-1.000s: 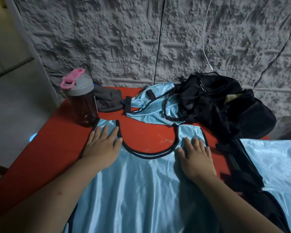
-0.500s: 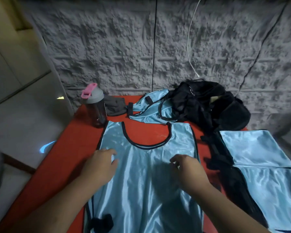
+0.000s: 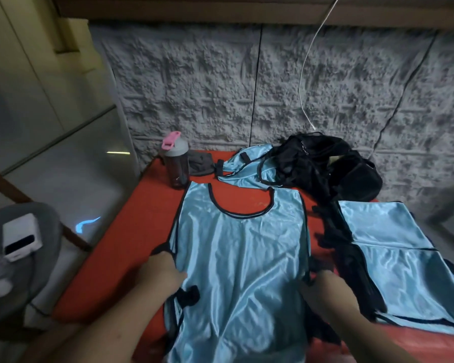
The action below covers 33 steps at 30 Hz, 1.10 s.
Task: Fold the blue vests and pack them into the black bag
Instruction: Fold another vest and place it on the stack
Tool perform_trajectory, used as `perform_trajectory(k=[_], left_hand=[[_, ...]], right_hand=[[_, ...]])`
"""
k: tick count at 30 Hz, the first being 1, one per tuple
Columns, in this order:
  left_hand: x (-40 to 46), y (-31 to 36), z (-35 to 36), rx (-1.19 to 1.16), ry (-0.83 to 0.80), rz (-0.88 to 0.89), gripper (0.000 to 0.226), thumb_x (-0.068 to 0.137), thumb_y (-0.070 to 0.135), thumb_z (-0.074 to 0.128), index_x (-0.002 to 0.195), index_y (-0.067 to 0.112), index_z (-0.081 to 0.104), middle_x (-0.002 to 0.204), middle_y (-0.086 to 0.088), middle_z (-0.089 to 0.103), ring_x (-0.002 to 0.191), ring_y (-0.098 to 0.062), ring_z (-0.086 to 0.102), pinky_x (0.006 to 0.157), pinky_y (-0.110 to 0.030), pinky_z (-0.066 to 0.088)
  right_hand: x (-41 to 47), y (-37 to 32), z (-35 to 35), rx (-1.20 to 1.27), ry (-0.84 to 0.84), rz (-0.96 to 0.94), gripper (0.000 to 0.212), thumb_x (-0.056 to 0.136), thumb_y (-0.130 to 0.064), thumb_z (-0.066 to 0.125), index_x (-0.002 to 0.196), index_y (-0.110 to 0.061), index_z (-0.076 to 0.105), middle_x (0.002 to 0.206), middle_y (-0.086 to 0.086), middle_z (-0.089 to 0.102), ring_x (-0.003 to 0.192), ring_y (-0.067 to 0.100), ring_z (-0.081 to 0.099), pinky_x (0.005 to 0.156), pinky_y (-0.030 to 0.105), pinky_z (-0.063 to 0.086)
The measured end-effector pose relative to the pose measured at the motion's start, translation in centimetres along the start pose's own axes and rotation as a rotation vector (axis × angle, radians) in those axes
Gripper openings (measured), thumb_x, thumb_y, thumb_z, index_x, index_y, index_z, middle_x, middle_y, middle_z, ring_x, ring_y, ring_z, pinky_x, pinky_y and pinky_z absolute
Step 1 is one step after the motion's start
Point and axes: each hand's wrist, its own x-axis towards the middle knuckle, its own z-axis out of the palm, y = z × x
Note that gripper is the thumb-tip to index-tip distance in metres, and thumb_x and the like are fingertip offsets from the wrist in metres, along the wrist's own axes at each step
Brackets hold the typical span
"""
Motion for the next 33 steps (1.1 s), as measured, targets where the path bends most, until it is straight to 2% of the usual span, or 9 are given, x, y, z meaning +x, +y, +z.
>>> perform_trajectory(k=[5,7,11,15,20,22,25,29,33], left_hand=[[0.2,0.3,0.3,-0.129,0.066,0.015,0.012,0.087,0.018,0.068,0.088,0.024,0.058,0.098,0.003,0.066,0.086,-0.019,0.064,0.073,-0.028,0.053],[0.3,0.4,0.5,-0.177,0.082,0.026,0.02,0.086,0.008,0.059,0.084,0.027,0.059,0.088,0.008,0.059,0.084,-0.019,0.062,0.073,-0.026,0.052],[1.0,-0.2,0.6,-0.21,0.079,0.053,0.022,0.084,0.005,0.058,0.077,0.025,0.06,0.078,0.009,0.058,0.077,-0.02,0.065,0.067,-0.027,0.053],[2.2,-1.1,0.5,-0.299,0.081,0.034,0.033,0.085,0.0,0.055,0.069,0.026,0.066,0.083,0.005,0.066,0.07,-0.019,0.061,0.058,-0.026,0.045],[2.6,-1.4,-0.3,-0.313,0.023,0.017,0.026,0.087,0.005,0.056,0.082,0.015,0.079,0.086,-0.001,0.07,0.08,-0.027,0.068,0.075,-0.033,0.057],[2.6,-1.9,-0.6,-0.345,-0.012,0.004,0.017,0.082,0.005,0.063,0.085,0.016,0.076,0.082,-0.005,0.07,0.072,-0.027,0.067,0.064,-0.03,0.056],[2.6,-2.5,-0.7,-0.356,-0.091,0.023,0.03,0.075,-0.005,0.061,0.083,0.022,0.07,0.081,-0.002,0.064,0.066,-0.018,0.062,0.051,-0.02,0.042],[3.1,-2.7,-1.5,-0.442,-0.096,0.009,0.044,0.084,-0.012,0.041,0.081,0.017,0.075,0.069,-0.003,0.06,0.052,-0.015,0.05,0.041,-0.017,0.033],[4.3,-2.1,-1.4,-0.597,-0.077,-0.024,0.055,0.081,-0.015,0.035,0.079,0.018,0.078,0.091,-0.007,0.069,0.077,-0.025,0.063,0.072,-0.033,0.055]], right_hand=[[1.4,-0.2,2.1,0.118,0.044,-0.038,0.039,0.089,-0.055,0.049,0.093,-0.02,0.065,0.09,0.005,0.071,0.087,0.032,0.07,0.066,0.032,0.047],[1.6,-0.5,2.3,0.176,0.081,-0.051,0.029,0.092,-0.052,0.054,0.089,-0.023,0.061,0.09,0.004,0.07,0.086,0.033,0.069,0.065,0.03,0.043],[2.3,-0.9,2.0,0.289,0.099,-0.014,0.019,0.092,-0.036,0.06,0.084,-0.02,0.059,0.083,0.006,0.068,0.085,0.033,0.067,0.067,0.028,0.039],[2.8,-0.4,1.7,0.487,0.037,0.007,0.012,0.085,-0.022,0.072,0.082,-0.01,0.069,0.07,0.004,0.069,0.071,0.028,0.068,0.063,0.038,0.053],[3.2,0.2,1.1,0.627,-0.131,0.053,0.028,0.063,-0.006,0.078,0.09,-0.008,0.073,0.082,0.012,0.075,0.075,0.028,0.072,0.07,0.043,0.06],[3.2,0.4,0.5,0.68,-0.231,0.036,0.023,0.068,0.003,0.069,0.091,0.0,0.072,0.084,0.02,0.074,0.073,0.034,0.069,0.066,0.047,0.057],[2.7,0.9,-1.2,0.643,-0.383,0.006,0.021,0.08,0.011,0.057,0.099,0.006,0.064,0.076,0.021,0.062,0.067,0.03,0.057,0.057,0.036,0.043],[3.4,0.9,-2.5,0.637,-0.342,-0.007,0.028,0.077,0.019,0.055,0.097,0.005,0.069,0.073,0.018,0.062,0.063,0.027,0.057,0.052,0.029,0.044],[5.8,0.1,-2.2,0.678,-0.184,0.014,0.039,0.075,0.02,0.06,0.096,-0.008,0.077,0.07,0.016,0.064,0.062,0.026,0.054,0.058,0.035,0.042]])
